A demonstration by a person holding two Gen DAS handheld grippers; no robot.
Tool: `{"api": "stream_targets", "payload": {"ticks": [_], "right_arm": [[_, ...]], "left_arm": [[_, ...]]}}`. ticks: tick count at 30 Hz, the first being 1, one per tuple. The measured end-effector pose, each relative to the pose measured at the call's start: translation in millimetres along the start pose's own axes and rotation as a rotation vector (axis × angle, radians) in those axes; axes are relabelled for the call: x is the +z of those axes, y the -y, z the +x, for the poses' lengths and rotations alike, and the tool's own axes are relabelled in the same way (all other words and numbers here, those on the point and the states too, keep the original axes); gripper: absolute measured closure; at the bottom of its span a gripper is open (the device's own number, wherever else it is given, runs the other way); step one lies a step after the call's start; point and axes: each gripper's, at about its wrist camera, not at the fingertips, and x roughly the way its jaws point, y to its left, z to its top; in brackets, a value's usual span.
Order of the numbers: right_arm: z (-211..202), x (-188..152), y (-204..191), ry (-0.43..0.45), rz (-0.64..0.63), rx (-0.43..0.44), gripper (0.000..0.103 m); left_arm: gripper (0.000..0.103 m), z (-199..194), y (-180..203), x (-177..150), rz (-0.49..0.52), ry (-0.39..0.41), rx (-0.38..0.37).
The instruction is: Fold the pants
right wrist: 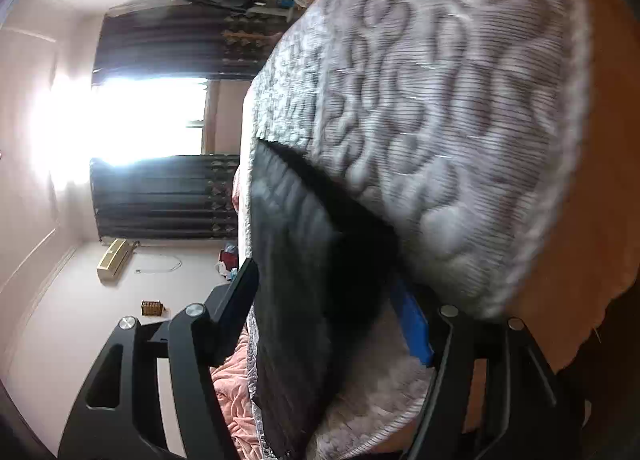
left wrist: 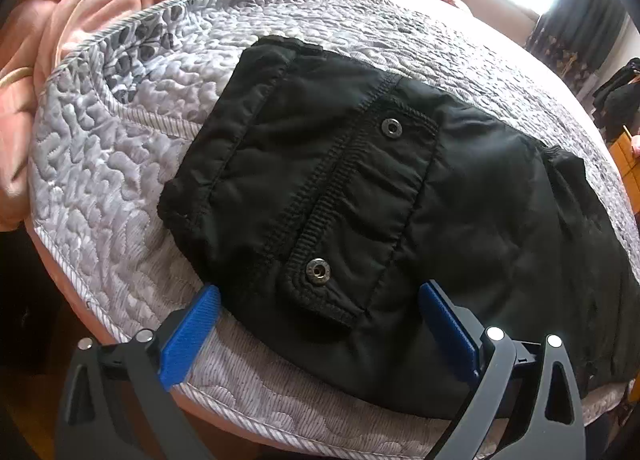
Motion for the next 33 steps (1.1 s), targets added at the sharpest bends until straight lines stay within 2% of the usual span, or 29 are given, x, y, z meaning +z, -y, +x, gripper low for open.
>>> {"api": "stream_targets", "payload": {"ticks": [2,3,4,6,11,14,18,19,21,23,27,33], "right_arm": [[2.3,0.8,-4.2,0.005,-0.028,0.022,0.032],[5.6,0.8,-0.4,0.004,-0.028,0.016,0.041],[6.8,0.5,3.2,0.010,-0.026,0.006,0.042],[4.0,-0.7,-0.3,0.015,-0.032,0.046,0.035],[-2.2,3.6,-6.2,0.017,-0.043,0.166,0.036],[10.6,7.1,7.8,0.000,-0.022,0.118,0.067],[11.0,6.0,-3.0,0.006,-0.040,0.113,0.063],[11.1,6.3,-7.1,0.008,-0.045,0.109,0.064],[9.4,6.7,-16.6,0.009,-0.059,0.107,0.075],[8.7,7.7,-30.8,0.009,-0.086,0.091,0.078],[4.6,2.7,-72.7,0.018,-0.178,0.028,0.081],[-3.9,-24.9,-141.9,0.025,-0.363,-0.046,0.082]], "left_arm": [[0.004,0.5,0.7,0.1,0.003,-0.004,0.006],[0.004,0.8,0.9,0.1,0.003,-0.005,0.008],[0.004,1.7,0.6,0.6,0.002,-0.008,0.010],[0.004,3.6,0.1,2.4,0.000,-0.010,0.012],[0.004,3.2,-1.6,3.4,-0.018,0.000,0.007],[0.004,3.3,-1.0,2.0,-0.016,-0.005,0.009],[0.004,3.1,-0.8,1.4,-0.019,-0.004,0.009],[0.004,3.6,-0.6,1.3,-0.019,-0.005,0.011],[0.004,3.9,0.2,1.6,-0.015,-0.007,0.017],[0.004,3.6,0.3,1.6,-0.012,-0.005,0.017],[0.003,4.4,-4.0,0.8,-0.031,-0.008,0.011],[0.003,3.7,-10.8,-4.2,-0.062,-0.011,-0.008]]}}
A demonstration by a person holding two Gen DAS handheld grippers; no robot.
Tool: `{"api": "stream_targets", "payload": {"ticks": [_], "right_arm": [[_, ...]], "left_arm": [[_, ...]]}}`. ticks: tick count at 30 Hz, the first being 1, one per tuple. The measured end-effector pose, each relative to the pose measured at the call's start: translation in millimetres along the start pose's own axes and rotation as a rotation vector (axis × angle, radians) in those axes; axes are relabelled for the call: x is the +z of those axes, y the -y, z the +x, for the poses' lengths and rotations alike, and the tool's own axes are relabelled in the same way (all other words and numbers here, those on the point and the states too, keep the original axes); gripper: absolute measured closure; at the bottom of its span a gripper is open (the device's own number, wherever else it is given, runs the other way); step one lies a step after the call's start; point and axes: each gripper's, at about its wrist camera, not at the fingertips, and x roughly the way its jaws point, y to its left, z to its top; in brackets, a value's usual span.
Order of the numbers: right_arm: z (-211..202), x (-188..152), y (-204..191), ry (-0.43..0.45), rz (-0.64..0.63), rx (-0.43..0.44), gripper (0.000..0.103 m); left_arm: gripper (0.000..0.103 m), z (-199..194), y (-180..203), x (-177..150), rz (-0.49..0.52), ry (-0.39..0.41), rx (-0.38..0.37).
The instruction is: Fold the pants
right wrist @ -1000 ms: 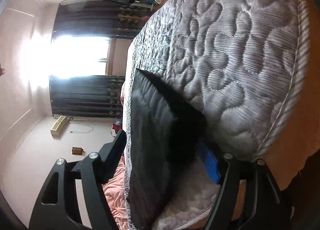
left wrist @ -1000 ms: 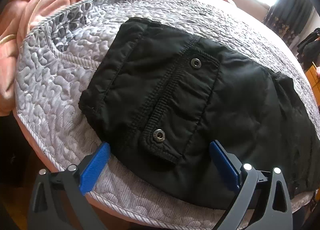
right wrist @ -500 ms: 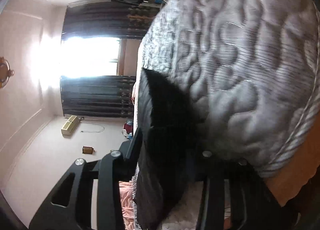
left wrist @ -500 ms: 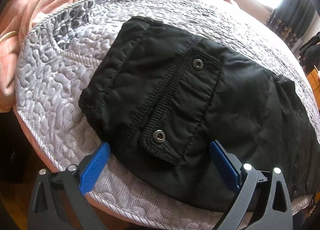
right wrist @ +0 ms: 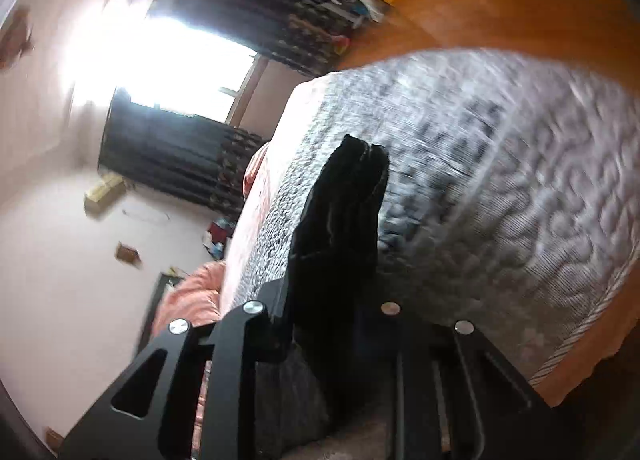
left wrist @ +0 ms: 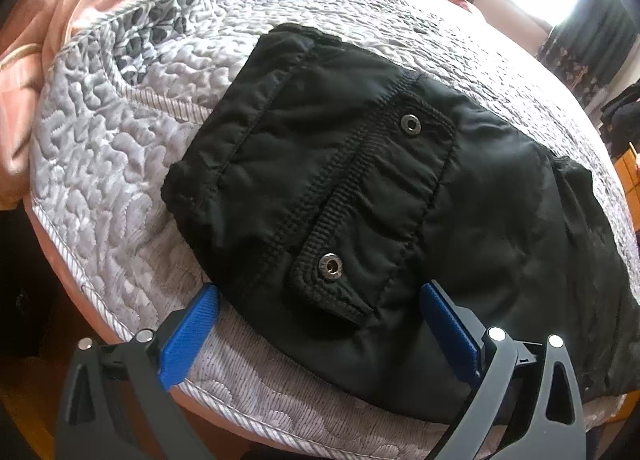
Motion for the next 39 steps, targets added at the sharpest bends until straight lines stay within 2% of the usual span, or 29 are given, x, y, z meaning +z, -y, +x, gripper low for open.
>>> {"api": "stream_targets", "payload": {"ticks": [6,15,24,39], "right_arm": [[-9.1,-5.9,-87.3,-0.005,-0.215,-0.050,0.083],[-5.1,-32.2,-170.9,-0.007,-0.429,-0.111,0.084],[0.3,-71.1,-229.7,-0.008,-0.612,-0.154,0.084],[33.7,-123.4,-288.8,-0.039,-0.829,-0.214,0.084]], "left_arm": [[0.004,-7.8,0.6,-3.9,0.017,0.025,0.007],[0.004,-25.8,2.3,-11.6,0.044,0.081,0.022],[0.004,-31.1,3.9,-13.5,0.043,0.104,0.015],[0.004,-35.5,1.6,-15.1,0.028,0.122,-0.002]]}}
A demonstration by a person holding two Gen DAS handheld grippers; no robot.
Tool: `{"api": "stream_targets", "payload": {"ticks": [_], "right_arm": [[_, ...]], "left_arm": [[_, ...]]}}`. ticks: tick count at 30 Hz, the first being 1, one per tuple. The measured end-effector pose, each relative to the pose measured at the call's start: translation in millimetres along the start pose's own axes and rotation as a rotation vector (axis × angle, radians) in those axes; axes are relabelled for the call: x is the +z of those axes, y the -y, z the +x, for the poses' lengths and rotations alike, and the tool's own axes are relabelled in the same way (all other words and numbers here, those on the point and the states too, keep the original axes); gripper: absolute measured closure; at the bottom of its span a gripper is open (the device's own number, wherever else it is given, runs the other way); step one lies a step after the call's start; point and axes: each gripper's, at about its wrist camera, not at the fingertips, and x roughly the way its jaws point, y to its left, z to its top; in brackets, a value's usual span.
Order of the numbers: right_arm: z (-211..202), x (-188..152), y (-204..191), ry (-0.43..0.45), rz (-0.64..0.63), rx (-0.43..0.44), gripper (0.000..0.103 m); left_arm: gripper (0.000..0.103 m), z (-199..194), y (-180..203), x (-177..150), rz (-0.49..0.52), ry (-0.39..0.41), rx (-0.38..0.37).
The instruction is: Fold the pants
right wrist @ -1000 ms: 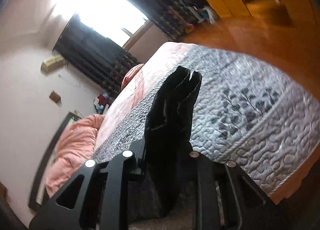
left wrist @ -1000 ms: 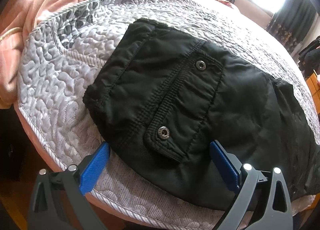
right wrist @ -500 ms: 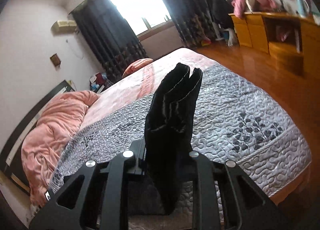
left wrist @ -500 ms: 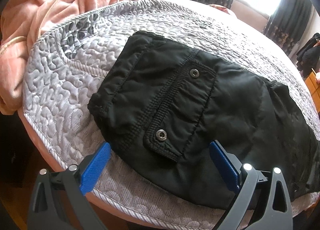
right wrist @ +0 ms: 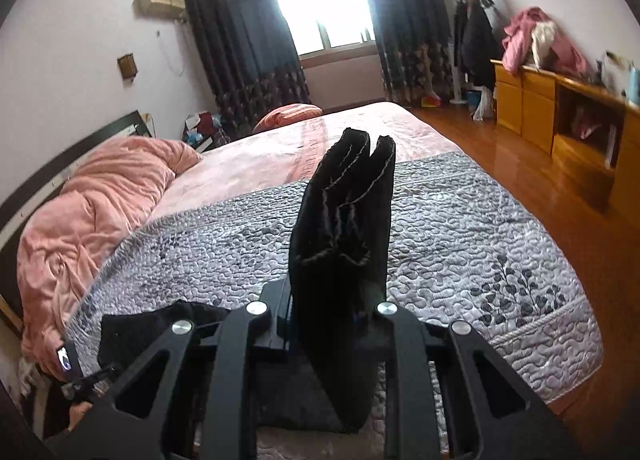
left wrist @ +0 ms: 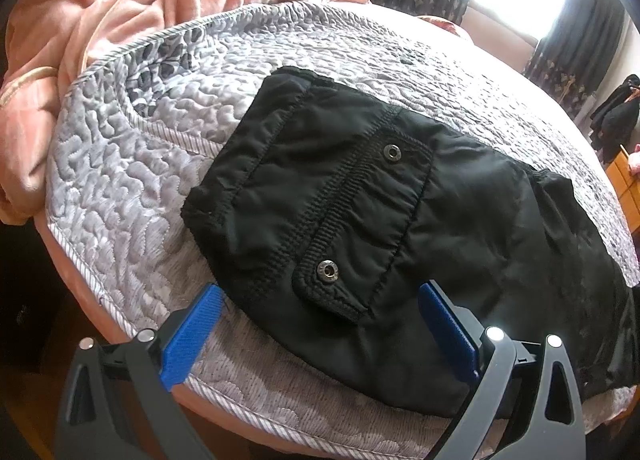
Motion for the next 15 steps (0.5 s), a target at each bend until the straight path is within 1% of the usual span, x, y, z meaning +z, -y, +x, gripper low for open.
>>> {"api": "stream_targets", "payload": {"ticks": [8,15], "right_arm": [[6.7,0.3,-31.0,-0.014,-0.069,0.001,0.084],[9.4,-3.7,-55.2,-0.018,-0.143,-0.018,0.084]], "left_arm": [[0.004,-1.1,-1.5,-0.5,-0.007,0.003,-0.007],[0.004,-0.9,-1.8,-1.2,-0.013,-0.002,-0.010]]}}
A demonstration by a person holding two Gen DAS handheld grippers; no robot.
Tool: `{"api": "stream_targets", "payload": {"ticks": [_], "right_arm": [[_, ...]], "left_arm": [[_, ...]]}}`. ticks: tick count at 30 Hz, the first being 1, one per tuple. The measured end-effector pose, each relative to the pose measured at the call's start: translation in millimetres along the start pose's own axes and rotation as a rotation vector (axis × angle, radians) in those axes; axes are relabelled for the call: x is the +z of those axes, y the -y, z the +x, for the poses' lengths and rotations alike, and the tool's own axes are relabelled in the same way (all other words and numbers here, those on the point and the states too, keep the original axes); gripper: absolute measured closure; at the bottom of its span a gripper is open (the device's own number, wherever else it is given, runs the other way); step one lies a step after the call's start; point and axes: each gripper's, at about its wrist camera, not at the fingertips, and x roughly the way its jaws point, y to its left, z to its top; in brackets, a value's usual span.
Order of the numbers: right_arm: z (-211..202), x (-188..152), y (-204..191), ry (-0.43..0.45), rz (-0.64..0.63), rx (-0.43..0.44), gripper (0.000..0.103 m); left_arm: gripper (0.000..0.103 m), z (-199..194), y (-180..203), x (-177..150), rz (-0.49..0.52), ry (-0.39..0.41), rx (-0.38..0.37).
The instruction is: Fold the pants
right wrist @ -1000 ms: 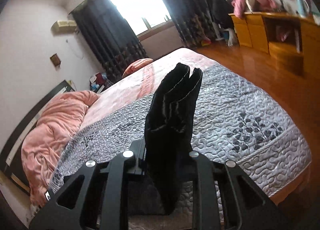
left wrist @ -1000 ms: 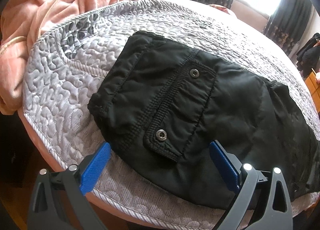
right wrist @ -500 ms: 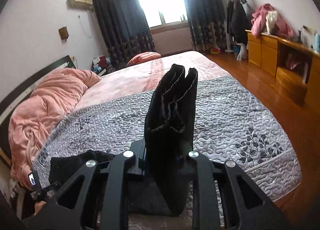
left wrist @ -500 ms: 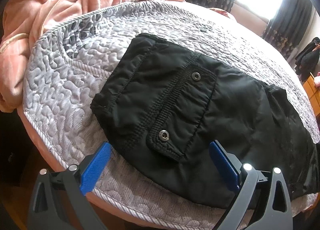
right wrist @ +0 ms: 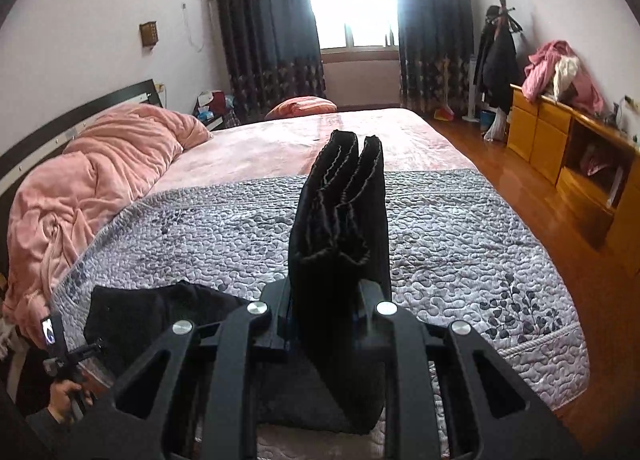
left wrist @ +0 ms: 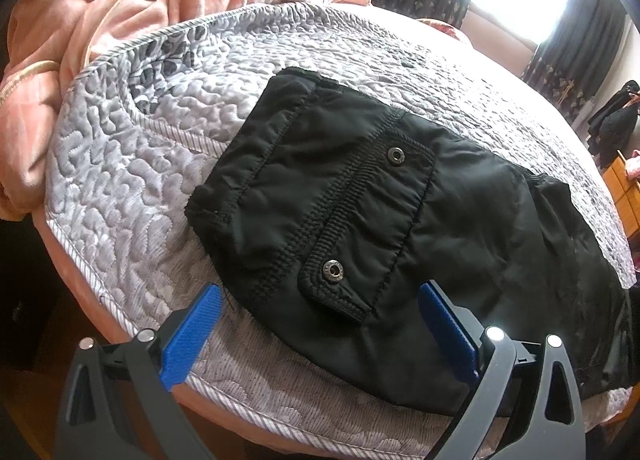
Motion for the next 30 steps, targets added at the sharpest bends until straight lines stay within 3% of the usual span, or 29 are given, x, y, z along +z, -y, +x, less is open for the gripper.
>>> {"api": "stream_targets", "payload": {"ticks": [30], "right_arm": [[37.9,-25.3,-90.4,-0.030,-0.340,-0.064,0.084]], "left_arm": [[0.004,4.8,-3.5,0.8,-0.044,-0.030,0.009]]}}
